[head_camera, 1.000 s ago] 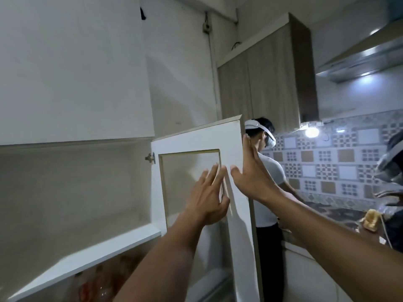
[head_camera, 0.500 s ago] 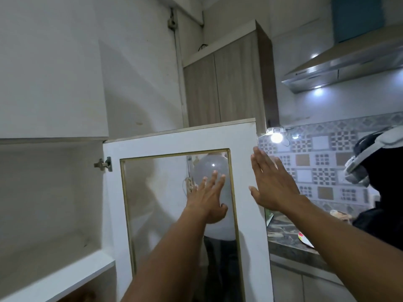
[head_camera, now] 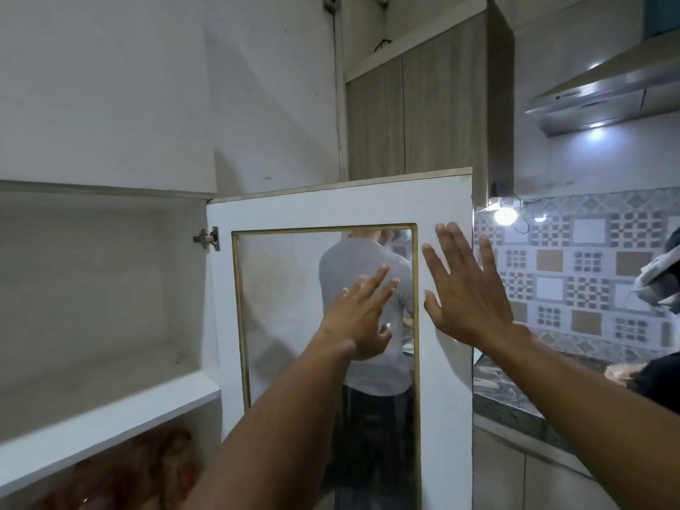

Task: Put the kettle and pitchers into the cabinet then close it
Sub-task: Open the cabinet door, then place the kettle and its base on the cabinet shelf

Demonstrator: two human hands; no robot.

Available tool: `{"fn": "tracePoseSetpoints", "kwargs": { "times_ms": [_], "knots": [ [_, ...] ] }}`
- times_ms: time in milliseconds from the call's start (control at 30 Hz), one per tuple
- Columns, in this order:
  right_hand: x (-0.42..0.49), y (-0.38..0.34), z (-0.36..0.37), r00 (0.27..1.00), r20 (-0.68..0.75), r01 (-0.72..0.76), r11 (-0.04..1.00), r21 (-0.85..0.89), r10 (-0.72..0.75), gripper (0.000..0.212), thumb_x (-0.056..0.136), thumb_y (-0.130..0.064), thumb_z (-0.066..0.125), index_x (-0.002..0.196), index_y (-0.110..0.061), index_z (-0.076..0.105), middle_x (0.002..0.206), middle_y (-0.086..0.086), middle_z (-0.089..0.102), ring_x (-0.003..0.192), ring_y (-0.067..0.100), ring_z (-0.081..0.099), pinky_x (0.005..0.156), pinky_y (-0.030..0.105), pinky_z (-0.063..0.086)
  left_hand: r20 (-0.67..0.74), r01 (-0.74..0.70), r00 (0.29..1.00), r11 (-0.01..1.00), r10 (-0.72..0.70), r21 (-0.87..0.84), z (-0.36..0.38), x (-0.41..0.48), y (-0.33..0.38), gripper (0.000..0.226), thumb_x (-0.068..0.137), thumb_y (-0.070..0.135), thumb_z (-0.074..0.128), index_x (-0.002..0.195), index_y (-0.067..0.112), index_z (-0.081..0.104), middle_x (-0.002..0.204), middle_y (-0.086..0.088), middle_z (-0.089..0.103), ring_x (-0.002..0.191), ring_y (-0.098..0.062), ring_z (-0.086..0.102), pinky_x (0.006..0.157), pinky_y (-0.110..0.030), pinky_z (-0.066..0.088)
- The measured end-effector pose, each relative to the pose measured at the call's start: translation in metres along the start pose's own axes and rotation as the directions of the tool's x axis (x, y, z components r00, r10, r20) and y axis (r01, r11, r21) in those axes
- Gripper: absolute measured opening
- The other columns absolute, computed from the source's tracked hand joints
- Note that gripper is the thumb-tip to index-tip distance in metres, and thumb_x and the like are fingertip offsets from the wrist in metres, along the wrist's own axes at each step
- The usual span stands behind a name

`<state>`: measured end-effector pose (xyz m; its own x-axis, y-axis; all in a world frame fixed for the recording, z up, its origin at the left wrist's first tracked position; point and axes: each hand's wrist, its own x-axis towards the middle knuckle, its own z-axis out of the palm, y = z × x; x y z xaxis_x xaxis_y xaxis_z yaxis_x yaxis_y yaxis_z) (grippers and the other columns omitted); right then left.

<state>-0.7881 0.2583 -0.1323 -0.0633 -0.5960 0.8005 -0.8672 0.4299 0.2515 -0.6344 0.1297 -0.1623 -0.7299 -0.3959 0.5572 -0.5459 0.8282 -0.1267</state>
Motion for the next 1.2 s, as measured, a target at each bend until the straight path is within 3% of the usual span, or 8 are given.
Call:
{"fn": "tracePoseSetpoints", "kwargs": {
  "times_ms": [100,233,367,600,767,900,1033,1200],
  "knots": [
    [0.01,-0.028,-0.012,0.989,-0.032,0.144,0.986,0.09,-0.141,0.076,0.085,-0.05,0.046,0.15,-0.012,0.037,0.164,0.015,0.019,0.152,0.031,0.011,0.119,0.06,0.011,0.007,0.131,0.991,0.991,-0.131,0.022,-0.03,-0.032,-0.008,0.083,0.093,0.048,0.057,0.157,0.037,0.004,0.168,0.002,0.001,0.153,-0.026,0.013,0.12,-0.048,0.02],
    [0.026,-0.092,-0.031,0.953,-0.137,0.298,0.921,0.25,-0.271,0.071,0.087,-0.047,0.048,0.148,-0.012,0.041,0.16,0.014,0.031,0.15,0.033,0.022,0.119,0.06,0.016,0.014,0.294,0.955,0.948,-0.298,0.119,-0.077,-0.104,-0.051,0.08,0.093,0.046,0.054,0.156,0.034,0.008,0.168,-0.002,0.007,0.152,-0.027,0.016,0.121,-0.05,0.024],
    [0.03,-0.196,-0.059,0.904,-0.191,0.428,0.792,0.436,-0.383,0.07,0.085,-0.044,0.046,0.147,-0.011,0.042,0.155,0.014,0.039,0.148,0.031,0.028,0.118,0.058,0.02,0.017,0.49,0.856,0.821,-0.517,0.294,-0.134,-0.217,-0.109,0.078,0.092,0.04,0.051,0.157,0.031,0.009,0.168,-0.004,0.008,0.152,-0.03,0.016,0.121,-0.047,0.022],
    [-0.007,-0.433,-0.154,0.702,-0.403,0.669,0.349,0.656,-0.588,0.066,0.088,-0.041,0.052,0.147,-0.013,0.04,0.146,0.011,0.05,0.14,0.029,0.042,0.114,0.049,0.029,-0.14,0.78,0.528,0.413,-0.837,0.47,-0.253,-0.458,-0.17,0.078,0.09,0.047,0.049,0.157,0.031,0.013,0.167,-0.005,0.013,0.151,-0.03,0.021,0.119,-0.048,0.026],
    [-0.059,-0.598,-0.267,0.554,-0.562,0.702,-0.017,0.712,-0.614,0.066,0.087,-0.039,0.057,0.147,-0.014,0.041,0.14,0.012,0.055,0.133,0.031,0.048,0.112,0.044,0.034,-0.257,0.848,0.245,0.077,-0.935,0.525,-0.334,-0.625,-0.169,0.077,0.092,0.047,0.048,0.158,0.029,0.014,0.167,-0.005,0.015,0.15,-0.028,0.022,0.118,-0.049,0.028],
    [-0.11,-0.699,-0.356,0.416,-0.696,0.708,-0.273,0.652,-0.585,0.065,0.087,-0.043,0.052,0.146,-0.016,0.041,0.134,0.009,0.059,0.122,0.029,0.055,0.102,0.041,0.043,-0.346,0.849,0.04,-0.15,-0.937,0.506,-0.384,-0.733,-0.155,0.074,0.095,0.047,0.047,0.158,0.028,0.013,0.166,-0.006,0.018,0.148,-0.03,0.027,0.117,-0.049,0.031],
    [-0.157,-0.767,-0.423,0.334,-0.741,0.674,-0.402,0.62,-0.583,0.063,0.092,-0.042,0.048,0.149,-0.018,0.034,0.137,0.009,0.056,0.122,0.029,0.054,0.1,0.043,0.044,-0.402,0.826,-0.115,-0.312,-0.908,0.469,-0.414,-0.811,-0.134,0.073,0.096,0.047,0.046,0.158,0.027,0.014,0.165,-0.005,0.021,0.147,-0.03,0.029,0.115,-0.048,0.033],
    [-0.218,-0.831,-0.475,0.18,-0.766,0.632,-0.524,0.571,-0.617,0.062,0.094,-0.044,0.046,0.149,-0.019,0.033,0.144,0.008,0.051,0.126,0.03,0.051,0.098,0.045,0.046,-0.456,0.772,-0.304,-0.497,-0.837,0.397,-0.423,-0.892,-0.087,0.072,0.096,0.049,0.046,0.157,0.025,0.019,0.162,-0.005,0.027,0.144,-0.03,0.033,0.109,-0.047,0.039]
  ]
}}
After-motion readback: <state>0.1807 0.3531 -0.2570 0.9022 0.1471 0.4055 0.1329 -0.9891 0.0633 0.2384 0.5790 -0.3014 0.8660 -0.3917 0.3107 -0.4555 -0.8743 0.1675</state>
